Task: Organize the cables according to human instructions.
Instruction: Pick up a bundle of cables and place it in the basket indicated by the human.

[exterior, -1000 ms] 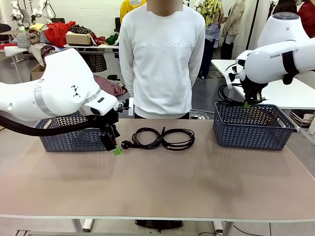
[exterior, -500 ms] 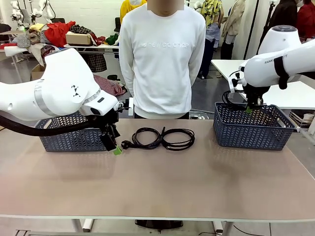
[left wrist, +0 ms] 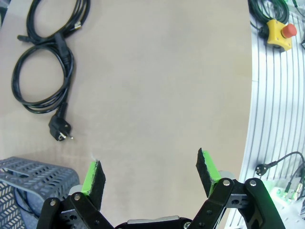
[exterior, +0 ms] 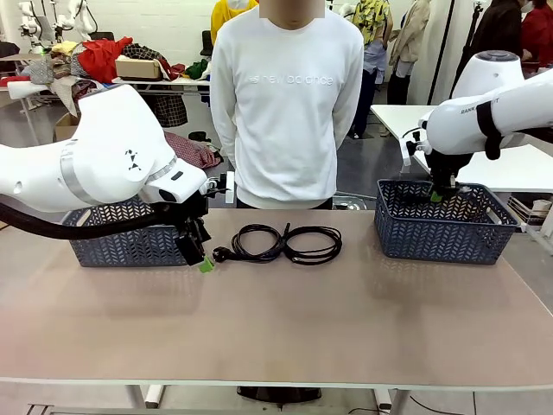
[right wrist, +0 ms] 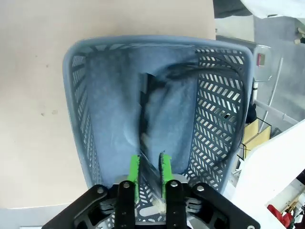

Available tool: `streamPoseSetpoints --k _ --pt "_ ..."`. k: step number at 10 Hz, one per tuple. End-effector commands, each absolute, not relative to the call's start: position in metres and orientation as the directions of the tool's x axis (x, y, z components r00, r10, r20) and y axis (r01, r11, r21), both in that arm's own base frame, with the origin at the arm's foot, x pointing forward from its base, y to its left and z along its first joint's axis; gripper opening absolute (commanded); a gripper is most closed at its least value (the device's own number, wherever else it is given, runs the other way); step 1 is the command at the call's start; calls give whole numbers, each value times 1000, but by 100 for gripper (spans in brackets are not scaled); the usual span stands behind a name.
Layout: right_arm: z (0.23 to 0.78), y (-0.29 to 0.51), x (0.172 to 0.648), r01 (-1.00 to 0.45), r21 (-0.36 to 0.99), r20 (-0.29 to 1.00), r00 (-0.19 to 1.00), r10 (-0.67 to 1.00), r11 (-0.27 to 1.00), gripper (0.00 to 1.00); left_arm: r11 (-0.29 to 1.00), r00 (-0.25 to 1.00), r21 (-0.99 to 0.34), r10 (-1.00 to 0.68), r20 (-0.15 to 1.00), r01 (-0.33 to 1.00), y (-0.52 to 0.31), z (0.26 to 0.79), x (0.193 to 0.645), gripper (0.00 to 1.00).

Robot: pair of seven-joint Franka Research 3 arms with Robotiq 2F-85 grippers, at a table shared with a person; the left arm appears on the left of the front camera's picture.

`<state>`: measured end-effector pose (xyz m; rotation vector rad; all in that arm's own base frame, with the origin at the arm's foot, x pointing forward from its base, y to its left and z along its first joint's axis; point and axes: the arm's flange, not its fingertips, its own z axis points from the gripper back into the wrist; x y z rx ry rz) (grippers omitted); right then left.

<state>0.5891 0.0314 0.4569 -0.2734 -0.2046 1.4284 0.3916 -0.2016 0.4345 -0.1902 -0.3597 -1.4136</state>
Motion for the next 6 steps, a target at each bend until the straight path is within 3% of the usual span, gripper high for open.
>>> streamPoseSetpoints --k 1,6 --pt "460 28 597 -948 -293 -8 132 991 123 39 160 124 76 -927 355 984 -200 436 391 100" --pt "473 32 592 -943 -303 -10 151 989 141 89 160 124 76 -927 355 984 -200 436 391 100"
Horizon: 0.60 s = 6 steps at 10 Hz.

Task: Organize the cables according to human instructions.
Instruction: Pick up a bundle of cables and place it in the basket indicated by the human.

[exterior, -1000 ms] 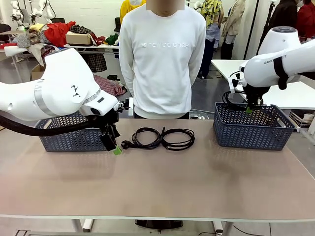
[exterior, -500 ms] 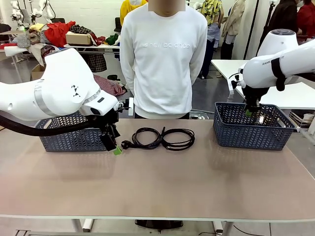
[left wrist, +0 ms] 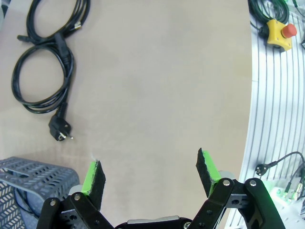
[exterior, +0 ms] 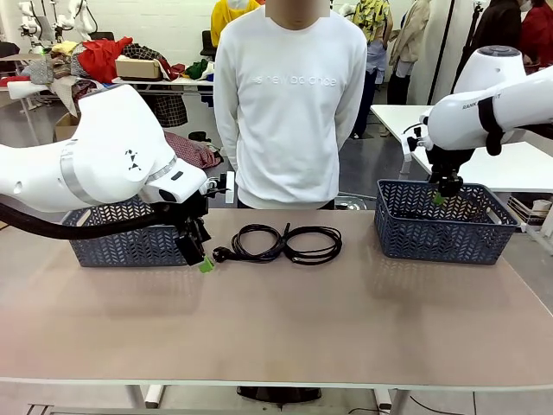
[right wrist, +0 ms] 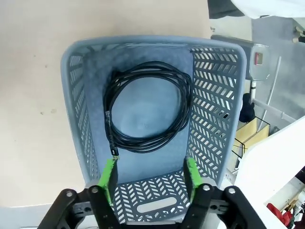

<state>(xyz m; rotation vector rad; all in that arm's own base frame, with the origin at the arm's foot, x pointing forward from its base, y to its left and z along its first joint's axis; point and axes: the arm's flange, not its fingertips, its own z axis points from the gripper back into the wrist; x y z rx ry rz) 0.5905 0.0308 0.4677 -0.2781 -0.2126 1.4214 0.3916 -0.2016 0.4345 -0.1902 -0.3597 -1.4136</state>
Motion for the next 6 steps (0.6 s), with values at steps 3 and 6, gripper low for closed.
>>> streamPoseSetpoints --k 3,6 --pt "473 37 593 -948 -282 -10 157 988 147 100 160 124 76 -927 355 984 -200 436 391 100" --pt "468 35 589 -948 -295 -25 135 991 122 100 160 124 76 -927 355 984 -200 436 391 100"
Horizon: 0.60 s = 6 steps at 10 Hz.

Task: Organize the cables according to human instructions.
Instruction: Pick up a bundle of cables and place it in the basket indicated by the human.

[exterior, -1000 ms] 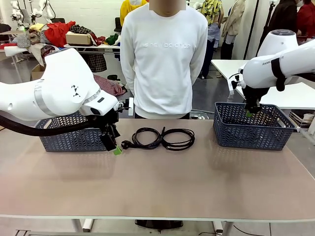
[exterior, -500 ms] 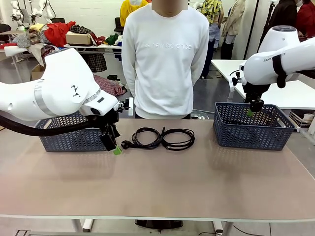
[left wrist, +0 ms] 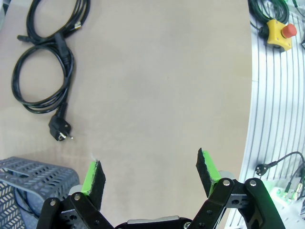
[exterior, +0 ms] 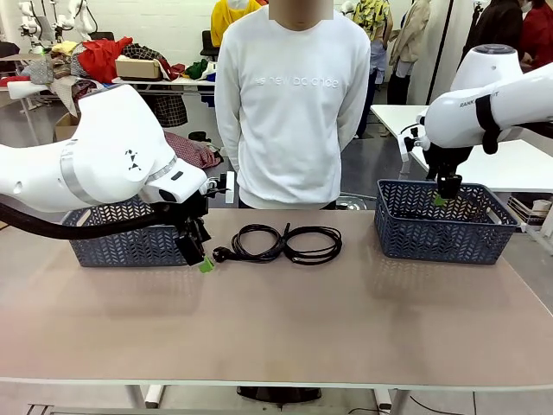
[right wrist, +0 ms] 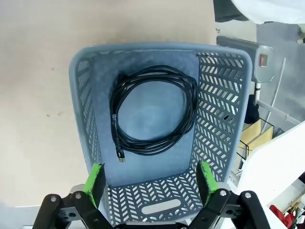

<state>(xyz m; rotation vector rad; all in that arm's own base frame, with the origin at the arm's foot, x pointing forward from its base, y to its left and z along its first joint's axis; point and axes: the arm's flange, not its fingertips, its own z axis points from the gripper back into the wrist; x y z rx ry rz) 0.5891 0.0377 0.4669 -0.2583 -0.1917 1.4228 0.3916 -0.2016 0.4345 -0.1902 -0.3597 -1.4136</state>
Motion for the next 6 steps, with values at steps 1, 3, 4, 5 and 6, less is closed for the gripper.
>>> streamPoseSetpoints --k 1,3,4,5,6 --pt "468 35 589 -948 -295 -25 135 991 122 100 160 124 76 -927 355 984 -200 436 391 100" --pt "468 35 589 -948 -295 -25 135 991 122 100 160 124 76 -927 355 984 -200 436 391 100" --pt "468 35 589 -948 -295 -25 135 991 122 100 160 124 76 -927 355 984 -200 436 391 100" --pt "467 38 589 -949 -290 -23 140 990 127 100 160 124 76 -927 355 984 -200 436 391 100" --pt "469 44 582 -944 -280 18 175 984 172 100 160 124 76 -927 355 984 -200 436 391 100"
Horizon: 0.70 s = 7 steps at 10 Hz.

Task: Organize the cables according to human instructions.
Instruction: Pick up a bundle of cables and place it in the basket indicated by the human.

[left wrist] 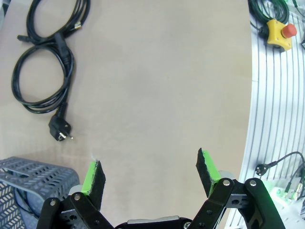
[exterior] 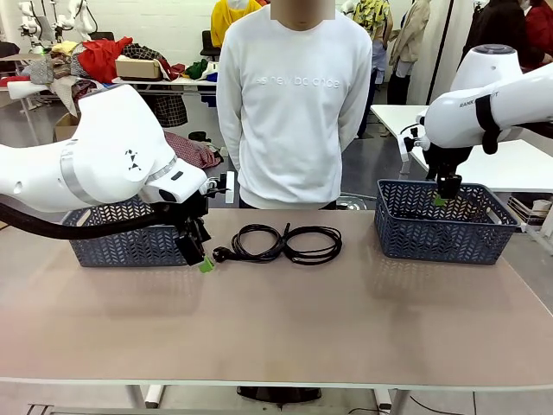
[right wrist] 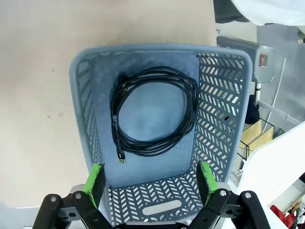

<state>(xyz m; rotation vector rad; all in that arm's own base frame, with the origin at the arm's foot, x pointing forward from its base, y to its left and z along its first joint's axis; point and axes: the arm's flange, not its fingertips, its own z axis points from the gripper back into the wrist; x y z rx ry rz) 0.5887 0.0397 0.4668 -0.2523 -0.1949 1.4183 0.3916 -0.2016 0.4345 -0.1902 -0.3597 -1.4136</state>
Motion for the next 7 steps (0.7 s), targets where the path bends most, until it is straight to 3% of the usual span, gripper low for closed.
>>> streamPoseSetpoints --k 1,7 --pt "477 51 566 -935 -256 46 240 970 244 100 160 124 76 -927 355 984 -200 436 391 100" --pt "495 105 477 -905 -123 254 369 894 408 100 160 124 76 -927 355 984 -200 436 391 100"
